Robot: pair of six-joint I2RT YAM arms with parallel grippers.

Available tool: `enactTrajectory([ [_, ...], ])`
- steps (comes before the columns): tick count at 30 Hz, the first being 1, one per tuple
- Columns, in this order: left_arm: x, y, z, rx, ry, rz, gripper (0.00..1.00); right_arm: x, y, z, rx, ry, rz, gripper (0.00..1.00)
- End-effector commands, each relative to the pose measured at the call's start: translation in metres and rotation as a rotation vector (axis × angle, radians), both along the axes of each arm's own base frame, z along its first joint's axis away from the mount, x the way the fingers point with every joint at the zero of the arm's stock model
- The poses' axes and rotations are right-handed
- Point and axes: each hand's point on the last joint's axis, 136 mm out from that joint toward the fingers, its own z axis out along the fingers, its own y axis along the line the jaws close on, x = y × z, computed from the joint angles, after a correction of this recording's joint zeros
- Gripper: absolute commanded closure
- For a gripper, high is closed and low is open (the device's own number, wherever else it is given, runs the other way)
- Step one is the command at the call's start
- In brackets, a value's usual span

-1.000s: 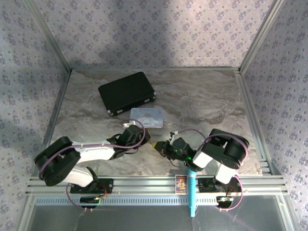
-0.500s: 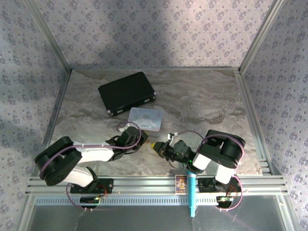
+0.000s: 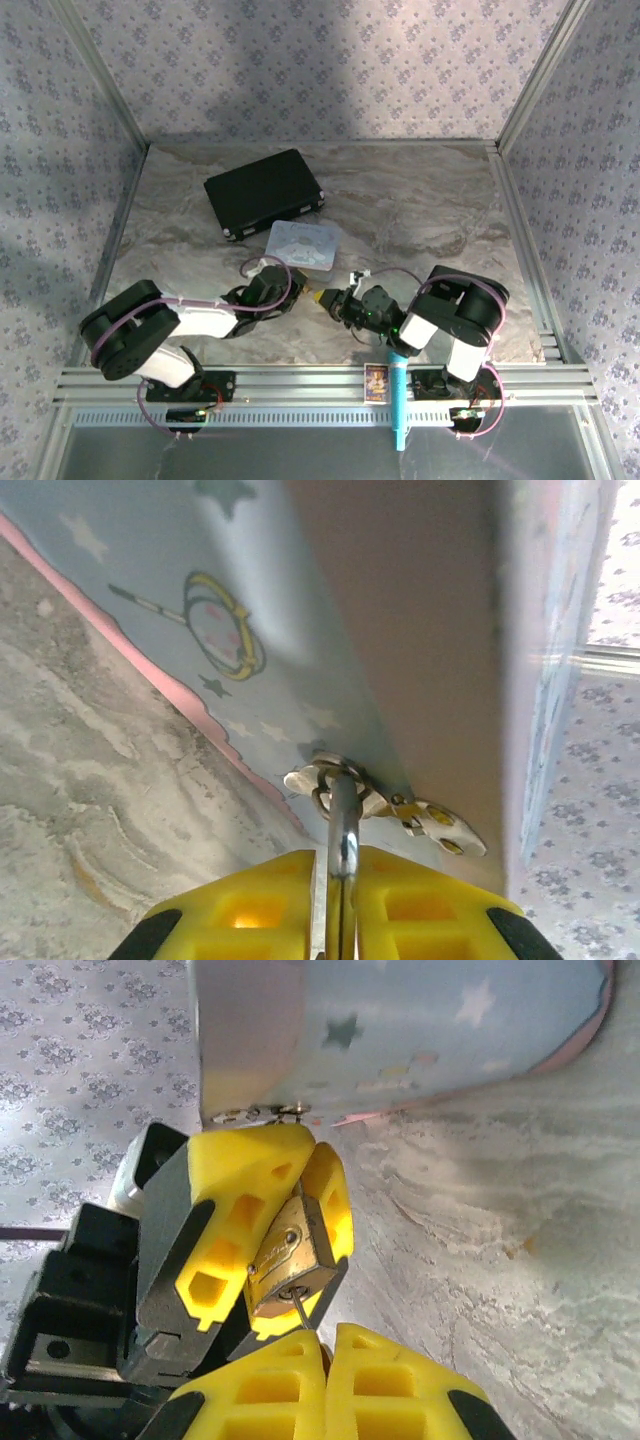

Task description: Unlock a padlock with a key

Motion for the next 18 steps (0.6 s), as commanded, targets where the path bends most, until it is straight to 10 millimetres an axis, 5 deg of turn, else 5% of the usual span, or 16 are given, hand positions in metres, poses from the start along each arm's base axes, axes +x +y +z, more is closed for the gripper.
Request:
enactTrajectory([
  [1,0.003,-0.011,0.028,-0.148,-0.081,0.015,0.96,0.015,0.001,0.022,0.068,-0.028,-0.019,1.00],
  [7,0.006,-0.019,0.034,-0.191,-0.085,0.005,0.94,0.020,0.027,0.019,0.105,0.020,0.053,1.00],
  [18,0.004,-0.041,0.044,-0.316,-0.132,-0.028,1.00,0.038,0.024,0.040,0.179,0.035,0.072,1.00],
])
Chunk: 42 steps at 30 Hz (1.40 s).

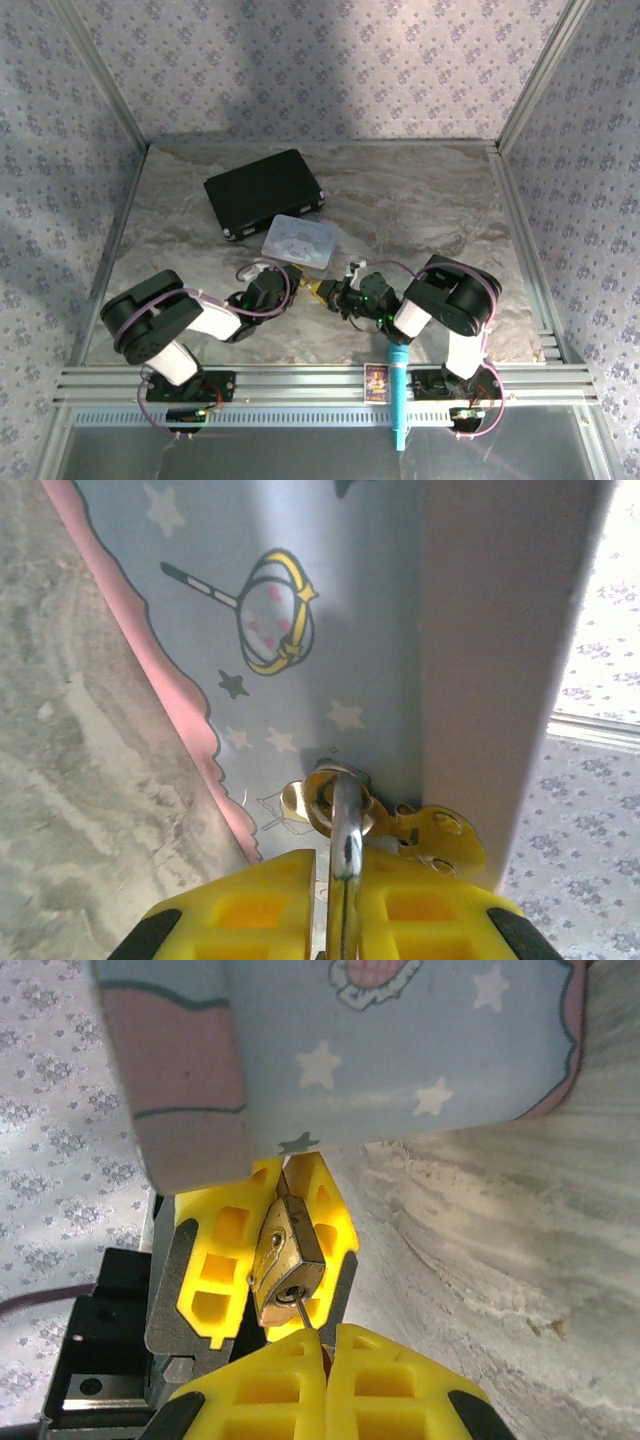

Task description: Unlock a padlock with a key

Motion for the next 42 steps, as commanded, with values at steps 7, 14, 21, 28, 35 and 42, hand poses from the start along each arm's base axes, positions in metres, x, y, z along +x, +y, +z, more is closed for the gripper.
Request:
enactTrajectory([
  [7,-0.016,-0.066,0.048,-0.270,-0.100,-0.189,1.00,0.027,0.009,0.054,0.173,-0.040,0.073,1.00],
  [14,-0.018,-0.080,0.054,-0.301,-0.129,-0.222,1.00,0.034,0.003,0.046,0.156,-0.040,0.075,1.00],
  [21,-0.020,-0.087,0.057,-0.244,-0.111,-0.257,1.00,0.043,0.000,0.059,0.171,-0.086,0.086,1.00],
  [28,-0.019,-0.100,0.067,-0.246,-0.119,-0.295,1.00,0.042,0.016,0.078,0.212,-0.122,0.152,1.00],
  [35,-0.020,-0.100,0.070,-0.281,-0.124,-0.295,1.00,0.049,-0.002,0.066,0.188,-0.099,0.112,1.00],
  [42,-0.024,-0.102,0.080,-0.295,-0.133,-0.319,1.00,0.058,-0.017,0.058,0.167,-0.091,0.079,1.00],
])
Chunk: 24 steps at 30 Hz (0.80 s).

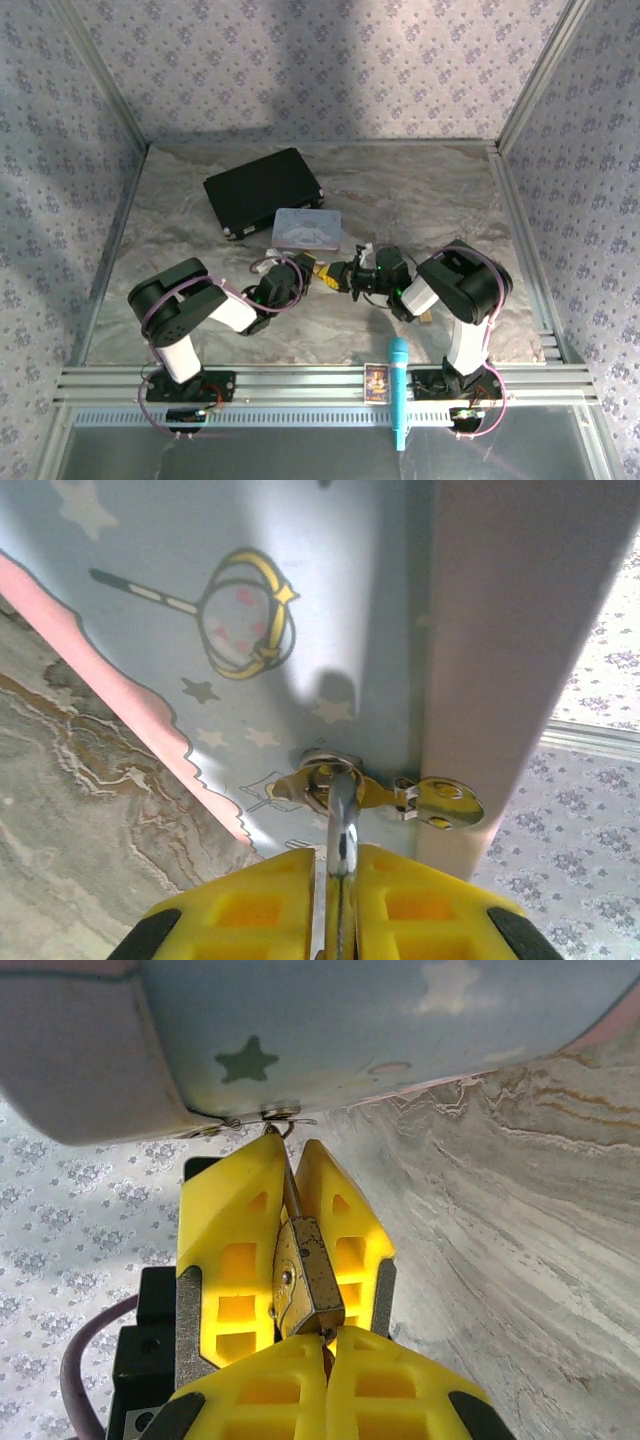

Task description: Unlock a padlock with a key

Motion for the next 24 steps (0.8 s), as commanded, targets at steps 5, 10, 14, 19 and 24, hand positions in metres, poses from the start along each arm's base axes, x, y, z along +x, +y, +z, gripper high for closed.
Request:
enactTrajectory([
  [5,-0.049,-0.069,0.054,-0.181,-0.055,-0.335,1.00,0.015,0.014,0.046,0.032,-0.245,-0.019,0.65],
  [10,-0.041,-0.052,0.029,-0.092,-0.009,-0.285,1.00,0.002,-0.003,0.033,-0.035,-0.232,-0.055,0.57],
  [14,-0.032,-0.049,0.019,-0.085,0.006,-0.270,1.00,-0.018,-0.008,0.018,-0.087,-0.198,-0.036,0.60],
  [19,-0.031,-0.051,0.016,-0.071,0.005,-0.269,1.00,-0.027,-0.013,0.020,-0.092,-0.209,-0.050,0.67],
  [24,-0.032,-0.041,0.012,-0.022,0.019,-0.245,1.00,-0.028,-0.019,0.024,-0.104,-0.219,-0.072,0.63],
])
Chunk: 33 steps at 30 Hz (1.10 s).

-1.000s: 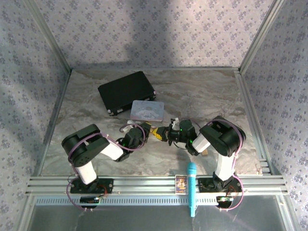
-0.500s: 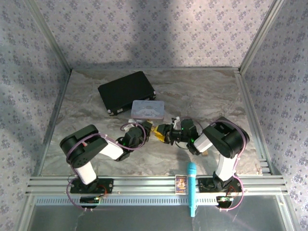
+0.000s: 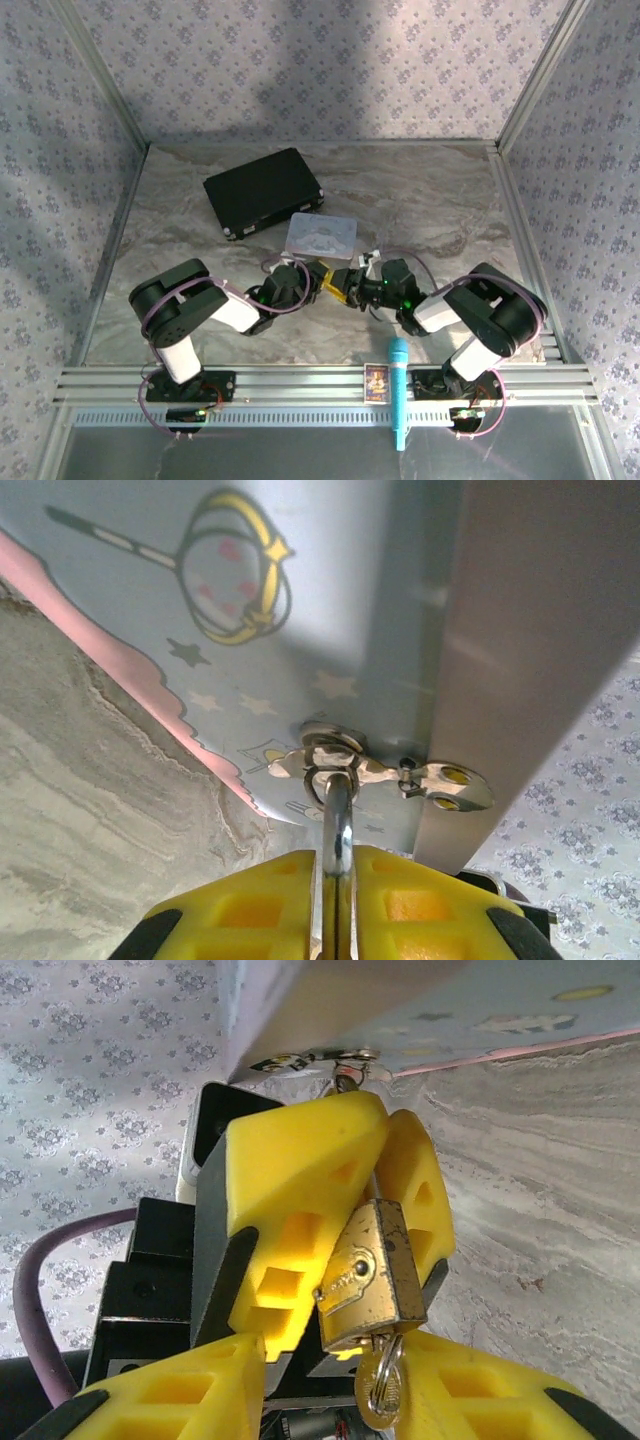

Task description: Unlock a padlock with a key

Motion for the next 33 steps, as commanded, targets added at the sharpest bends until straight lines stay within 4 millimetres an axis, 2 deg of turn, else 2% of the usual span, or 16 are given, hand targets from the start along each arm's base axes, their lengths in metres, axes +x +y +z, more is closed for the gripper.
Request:
enactTrajectory([
  [1,-0.006,-0.007,0.017,-0.005,-0.039,-0.045,1.00,0.006,-0.006,0.014,0.005,-0.068,-0.045,0.66],
  [5,-0.006,-0.004,0.019,0.002,-0.038,-0.036,1.00,0.002,-0.013,0.006,-0.030,-0.060,-0.063,0.79],
  [9,-0.008,-0.010,0.021,-0.014,-0.039,-0.053,1.00,0.001,-0.015,-0.001,-0.060,-0.055,-0.069,0.89],
  [14,-0.013,-0.016,0.027,-0.035,-0.039,-0.078,1.00,0.009,-0.002,0.006,-0.040,-0.077,-0.041,0.91],
  [16,-0.013,-0.016,0.028,-0.037,-0.035,-0.078,1.00,0.011,0.001,0.008,-0.041,-0.094,-0.030,0.87],
  [18,-0.014,-0.012,0.022,-0.018,-0.021,-0.071,1.00,0.008,-0.003,0.003,-0.082,-0.112,-0.031,0.74],
  [20,-0.017,-0.006,0.007,0.032,0.034,-0.072,1.00,0.001,-0.015,-0.012,-0.190,-0.112,-0.023,0.60],
  [22,-0.021,-0.001,-0.007,0.078,0.084,-0.071,1.00,-0.010,-0.032,-0.030,-0.360,-0.101,-0.006,0.58],
  [24,-0.024,0.002,-0.015,0.118,0.113,-0.075,1.00,-0.017,-0.054,-0.038,-0.560,-0.124,0.002,0.58],
  [26,-0.025,0.003,-0.020,0.150,0.138,-0.081,1.00,-0.025,-0.075,-0.038,-0.696,-0.155,0.016,0.58],
  [30,-0.027,0.000,-0.021,0.160,0.149,-0.103,1.00,-0.032,-0.092,-0.029,-0.877,-0.293,0.113,0.53],
  [31,-0.029,-0.001,-0.022,0.174,0.161,-0.115,1.00,-0.031,-0.096,-0.025,-0.946,-0.320,0.121,0.47],
  [32,-0.031,-0.002,-0.022,0.191,0.176,-0.128,1.00,-0.029,-0.100,-0.021,-1.027,-0.364,0.129,0.30],
  [33,-0.033,0.000,-0.025,0.216,0.198,-0.135,1.00,-0.029,-0.098,-0.015,-1.088,-0.429,0.164,0.28],
])
